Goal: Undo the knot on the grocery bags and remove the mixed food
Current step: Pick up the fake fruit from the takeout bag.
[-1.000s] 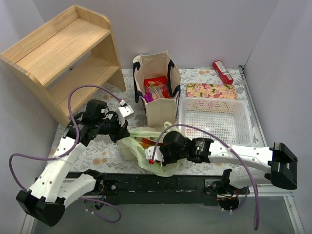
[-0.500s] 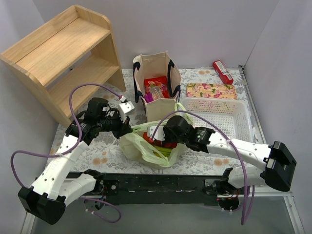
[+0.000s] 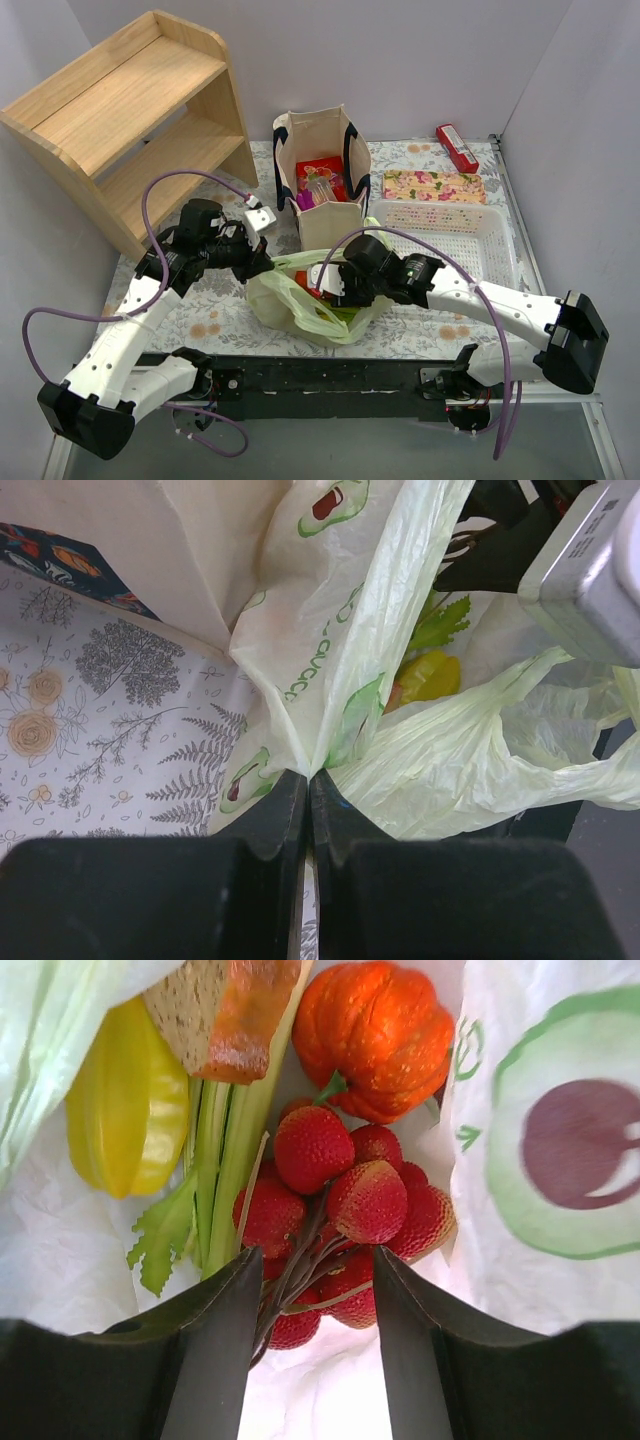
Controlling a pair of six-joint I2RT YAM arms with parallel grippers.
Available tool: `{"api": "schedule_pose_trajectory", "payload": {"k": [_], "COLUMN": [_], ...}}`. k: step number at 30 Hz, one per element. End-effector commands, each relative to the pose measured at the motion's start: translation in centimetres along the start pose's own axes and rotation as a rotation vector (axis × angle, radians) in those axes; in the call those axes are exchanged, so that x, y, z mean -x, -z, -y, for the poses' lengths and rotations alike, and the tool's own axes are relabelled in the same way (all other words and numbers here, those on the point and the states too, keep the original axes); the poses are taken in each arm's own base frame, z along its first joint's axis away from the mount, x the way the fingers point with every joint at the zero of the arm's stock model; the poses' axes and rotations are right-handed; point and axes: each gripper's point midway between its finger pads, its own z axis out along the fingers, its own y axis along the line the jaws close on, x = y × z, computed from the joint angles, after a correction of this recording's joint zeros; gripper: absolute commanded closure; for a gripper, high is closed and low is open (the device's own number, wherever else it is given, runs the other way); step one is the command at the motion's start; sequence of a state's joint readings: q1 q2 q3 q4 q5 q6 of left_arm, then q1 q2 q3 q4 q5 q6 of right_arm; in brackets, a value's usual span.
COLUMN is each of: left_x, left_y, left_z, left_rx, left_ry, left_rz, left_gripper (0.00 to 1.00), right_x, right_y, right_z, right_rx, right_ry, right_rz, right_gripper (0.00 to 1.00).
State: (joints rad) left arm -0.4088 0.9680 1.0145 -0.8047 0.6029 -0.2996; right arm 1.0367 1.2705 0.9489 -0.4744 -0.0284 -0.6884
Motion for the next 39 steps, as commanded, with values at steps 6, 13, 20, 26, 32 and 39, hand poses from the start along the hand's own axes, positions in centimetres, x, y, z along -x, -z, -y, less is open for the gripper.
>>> {"api": "schedule_pose_trajectory", "payload": {"k": [6, 13, 20, 26, 32, 39], "left_x": [2.0, 1.8, 1.8, 1.4, 1.0, 0.8], "left_y": [0.7, 0.6, 0.6, 0.5, 0.5, 0.3], "left_z": [0.2, 0.4, 0.3, 0.3, 0.3, 0.2], "left_rx": [0.007, -0.001, 0.003, 0.005, 0.008, 0.008], "left_ry": [-0.035, -0.024, -0.019, -0.013, -0.009, -0.004], "left_rz": [0.077, 0.078, 0.084, 0.081, 0.078, 0.075], "left_gripper": [1.0, 1.0, 1.0, 1.0, 1.0, 1.0], "right_x": [1.9, 4.7, 2.9, 0.0, -3.0, -0.3], "right_y": [1.9, 4.2, 3.3, 2.6, 2.1, 2.9], "right_z": [-0.8, -1.1, -1.2, -1.1, -1.1, 0.6], "right_rx": [0.075, 0.132, 0.116, 0.062, 0.007, -0.02], "right_ry": [-0.04, -0.077, -0.085, -0.082, -0.049, -0.02], "right_rz": [0.042, 0.113, 0.036, -0.057, -0.145, -0.074], "right_gripper": [0.48, 0.46, 0.47, 0.49, 0.48, 0.87]}}
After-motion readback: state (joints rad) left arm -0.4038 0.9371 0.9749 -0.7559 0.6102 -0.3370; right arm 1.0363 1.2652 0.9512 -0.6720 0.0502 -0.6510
